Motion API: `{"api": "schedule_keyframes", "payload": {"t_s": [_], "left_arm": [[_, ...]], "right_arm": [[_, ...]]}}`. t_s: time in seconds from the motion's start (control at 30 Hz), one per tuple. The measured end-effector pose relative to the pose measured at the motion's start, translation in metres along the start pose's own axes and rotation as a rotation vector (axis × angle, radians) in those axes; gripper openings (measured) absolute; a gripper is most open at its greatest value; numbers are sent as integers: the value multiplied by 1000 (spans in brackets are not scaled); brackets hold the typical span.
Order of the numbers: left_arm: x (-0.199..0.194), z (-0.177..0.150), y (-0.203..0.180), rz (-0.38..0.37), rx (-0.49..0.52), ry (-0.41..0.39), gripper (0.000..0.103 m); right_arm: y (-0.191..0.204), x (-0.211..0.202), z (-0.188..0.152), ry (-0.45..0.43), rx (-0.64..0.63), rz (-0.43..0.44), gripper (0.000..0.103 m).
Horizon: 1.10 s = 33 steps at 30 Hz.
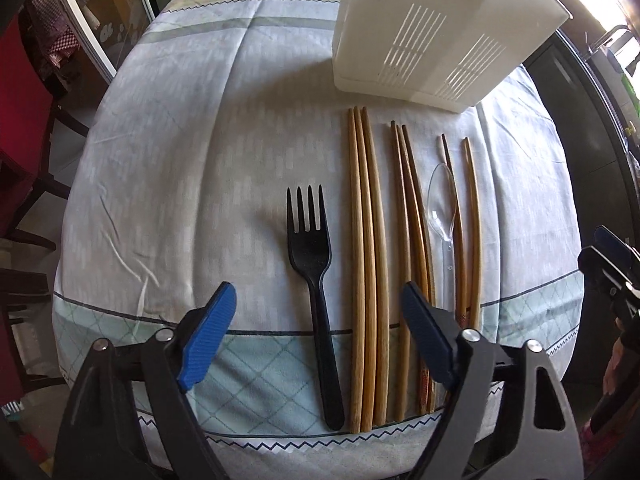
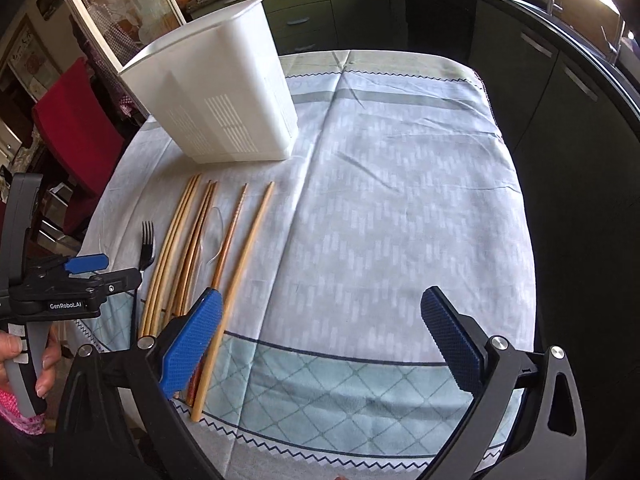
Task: Organize utensils
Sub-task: 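Close the left gripper on the black fork handle while the right gripper moves toward the clear spoon, then close the right gripper on the clear spoon while the left gripper lifts the black fork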
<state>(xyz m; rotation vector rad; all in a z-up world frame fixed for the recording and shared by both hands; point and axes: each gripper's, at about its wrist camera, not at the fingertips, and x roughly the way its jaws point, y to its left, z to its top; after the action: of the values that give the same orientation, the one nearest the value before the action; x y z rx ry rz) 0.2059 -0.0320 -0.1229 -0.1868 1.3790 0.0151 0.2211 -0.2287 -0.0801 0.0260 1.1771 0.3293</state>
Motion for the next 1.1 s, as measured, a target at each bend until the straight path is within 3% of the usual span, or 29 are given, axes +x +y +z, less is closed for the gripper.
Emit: {"api": "schedule_keyframes", "payload": {"t_s": [0.07,0.13,0.23,0.3,0.37,0.57,0.83,1.1], "left_arm": [[4,3,1,-2,-19,16,62],[7,5,2,1,-31,28,58],[12,6,3,9,-44,40,45],[15,6,3,12,-44,55,43],[17,6,3,15,-39,69,32],[21,8,2,44,-25,64,10],[13,6,20,32,-15,8,9],[-11,10,39,36,5,-64,9]], "right_arm": [[-8,3,7,21,28,28,90],[-13,4,13,24,44,49,84],[-4,8,16,39,15,62,82],[6,11,14,57,-4,76,77],[15,16,13,72,-27,78,75],[32,23,17,92,-47,95,51],[65,37,12,166,-76,159,32],[99,73,10,258,-88,155,26]]}}
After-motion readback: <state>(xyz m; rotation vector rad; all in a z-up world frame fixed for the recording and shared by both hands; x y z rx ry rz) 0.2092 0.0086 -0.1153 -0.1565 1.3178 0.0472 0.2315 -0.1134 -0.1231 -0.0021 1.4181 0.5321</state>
